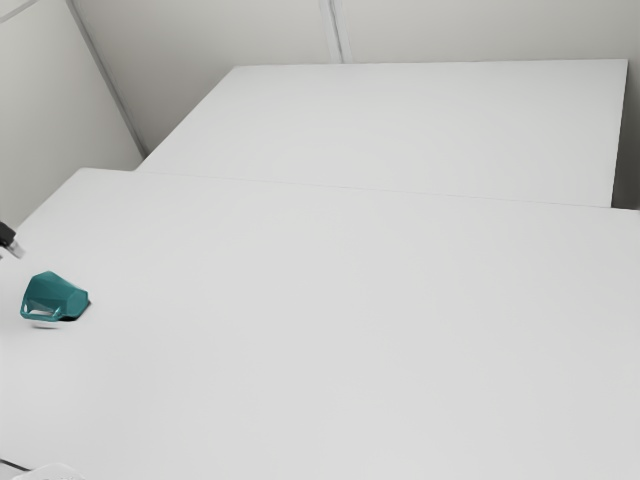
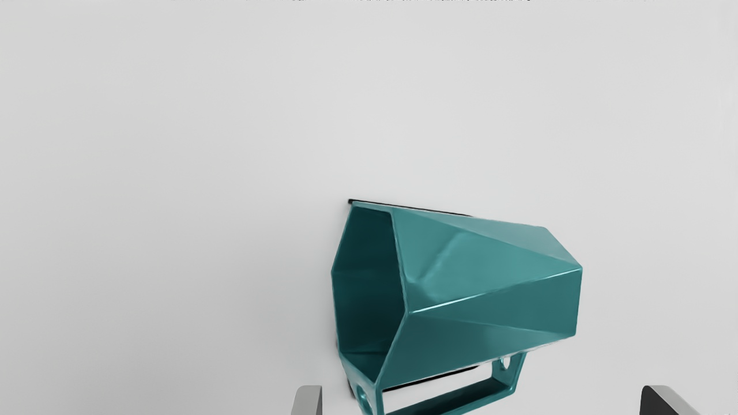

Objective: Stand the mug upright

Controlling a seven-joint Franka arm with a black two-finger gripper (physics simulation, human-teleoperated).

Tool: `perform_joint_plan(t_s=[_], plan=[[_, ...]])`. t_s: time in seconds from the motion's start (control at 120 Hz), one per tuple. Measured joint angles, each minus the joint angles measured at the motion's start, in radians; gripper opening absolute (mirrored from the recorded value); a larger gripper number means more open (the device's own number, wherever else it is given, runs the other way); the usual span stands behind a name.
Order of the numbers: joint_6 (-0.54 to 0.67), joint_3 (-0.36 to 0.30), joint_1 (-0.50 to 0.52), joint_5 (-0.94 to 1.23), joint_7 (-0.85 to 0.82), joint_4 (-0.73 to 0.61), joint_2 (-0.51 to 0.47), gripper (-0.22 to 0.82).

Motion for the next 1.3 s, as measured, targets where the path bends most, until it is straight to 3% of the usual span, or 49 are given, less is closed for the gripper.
perform_joint_plan(t_s=[0.075, 0.342, 0.692, 1.092, 1.3], plan=[[-0.017, -0.064, 0.059, -0.002, 0.031, 0.029, 0.041, 0.6], [-0.072, -0.167, 0.143, -0.003, 0.114, 0.131, 0.17, 0.6], [-0.116, -0.219, 0.184, -0.048, 0.18, 0.143, 0.251, 0.6], [-0.151, -0.243, 0.211, -0.141, 0.22, 0.129, 0.274, 0.42], [-0.162, -0.255, 0.227, -0.175, 0.233, 0.132, 0.273, 0.23]])
